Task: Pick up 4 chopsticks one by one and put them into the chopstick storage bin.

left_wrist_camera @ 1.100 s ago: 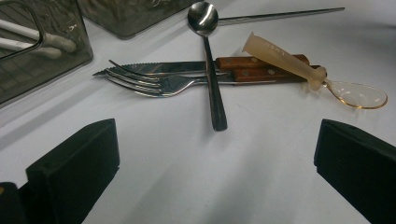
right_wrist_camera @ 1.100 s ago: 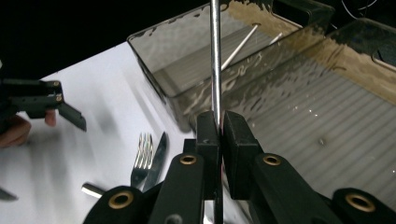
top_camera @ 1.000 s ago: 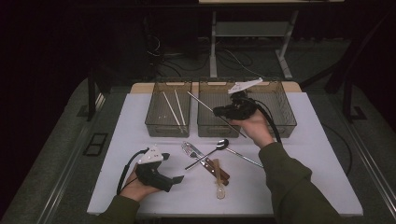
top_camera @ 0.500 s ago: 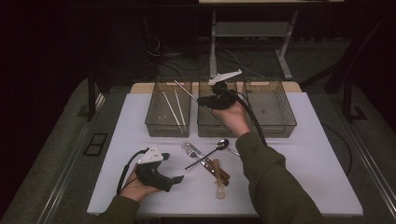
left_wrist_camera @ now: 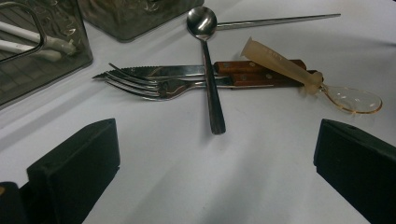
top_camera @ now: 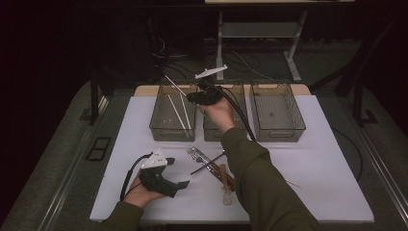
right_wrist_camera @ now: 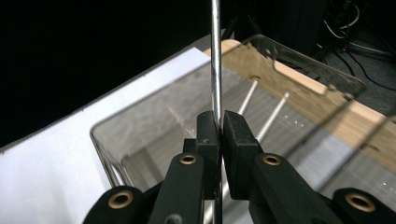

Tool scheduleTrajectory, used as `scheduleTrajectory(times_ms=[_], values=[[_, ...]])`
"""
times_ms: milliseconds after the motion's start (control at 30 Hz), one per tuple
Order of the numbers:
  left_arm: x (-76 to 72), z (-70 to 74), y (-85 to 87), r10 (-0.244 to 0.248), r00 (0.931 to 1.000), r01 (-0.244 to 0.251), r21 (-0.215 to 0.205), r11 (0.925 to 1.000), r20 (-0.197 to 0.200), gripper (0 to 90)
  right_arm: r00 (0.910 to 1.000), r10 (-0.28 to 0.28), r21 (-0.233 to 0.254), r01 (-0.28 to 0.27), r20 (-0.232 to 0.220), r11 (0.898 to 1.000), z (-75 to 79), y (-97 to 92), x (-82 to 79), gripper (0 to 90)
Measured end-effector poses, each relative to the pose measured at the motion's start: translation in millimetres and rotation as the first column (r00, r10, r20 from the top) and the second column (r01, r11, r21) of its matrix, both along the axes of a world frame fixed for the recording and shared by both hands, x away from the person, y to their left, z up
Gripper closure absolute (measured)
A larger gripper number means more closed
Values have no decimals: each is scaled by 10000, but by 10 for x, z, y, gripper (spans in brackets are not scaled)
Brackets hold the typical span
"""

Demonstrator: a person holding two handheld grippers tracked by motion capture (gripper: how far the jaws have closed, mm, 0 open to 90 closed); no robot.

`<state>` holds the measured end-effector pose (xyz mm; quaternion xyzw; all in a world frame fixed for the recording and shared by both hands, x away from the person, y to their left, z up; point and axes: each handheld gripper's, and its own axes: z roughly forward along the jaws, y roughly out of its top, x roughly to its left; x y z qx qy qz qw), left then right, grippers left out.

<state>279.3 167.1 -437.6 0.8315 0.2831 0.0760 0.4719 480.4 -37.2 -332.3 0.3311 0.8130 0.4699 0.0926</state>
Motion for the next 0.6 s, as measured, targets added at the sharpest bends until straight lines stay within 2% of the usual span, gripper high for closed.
scheduleTrajectory(times_ms=[367, 600], values=[[0, 6, 11, -15, 10000, 14, -159, 9999, -12, 0, 9997, 224, 138, -224, -43, 9997, -54, 476, 121, 854], [6, 4, 13, -64, 10000, 63, -253, 9997, -21, 0, 9998, 178, 257, -179, 36, 9995, -174, 662, 172, 854]])
